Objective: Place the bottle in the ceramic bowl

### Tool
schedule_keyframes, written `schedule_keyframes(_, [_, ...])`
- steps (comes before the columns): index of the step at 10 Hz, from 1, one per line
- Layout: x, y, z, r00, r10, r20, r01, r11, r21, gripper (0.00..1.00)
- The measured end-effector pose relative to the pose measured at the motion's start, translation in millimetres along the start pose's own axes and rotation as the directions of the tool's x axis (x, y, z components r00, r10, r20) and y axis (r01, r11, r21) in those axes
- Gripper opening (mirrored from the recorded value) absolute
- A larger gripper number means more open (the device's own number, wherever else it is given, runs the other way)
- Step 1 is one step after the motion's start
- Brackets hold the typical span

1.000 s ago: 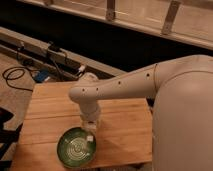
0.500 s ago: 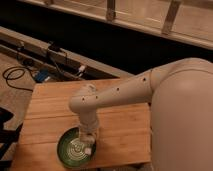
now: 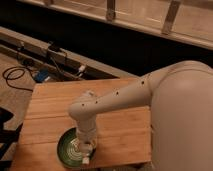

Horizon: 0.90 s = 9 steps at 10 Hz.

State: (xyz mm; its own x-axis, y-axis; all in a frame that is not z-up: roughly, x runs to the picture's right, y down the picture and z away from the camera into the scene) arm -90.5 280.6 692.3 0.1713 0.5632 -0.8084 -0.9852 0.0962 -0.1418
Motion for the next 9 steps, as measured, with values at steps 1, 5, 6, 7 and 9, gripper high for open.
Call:
schedule_keyframes(1, [4.8,5.2,-2.2,1.000,-0.025,-0.002,0.025,1.000,0.008,0.00])
schedule_keyframes(5, [16.8,23.1,-15.7,0.996,-0.084,-0.007,0.084,0.995,0.045,0.04])
schedule_keyframes(6, [16.7,22.4,-15.7,0.997,-0.081,-0.007,0.081,0.996,0.046,0.04])
schedule_keyframes(7, [16.6,20.7,-16.0,0.997,-0.077,-0.007,0.077,0.996,0.046,0.04])
schedule_keyframes(9, [16.7,22.3,-15.6,0.997,-0.080,-0.007,0.080,0.996,0.046,0.04])
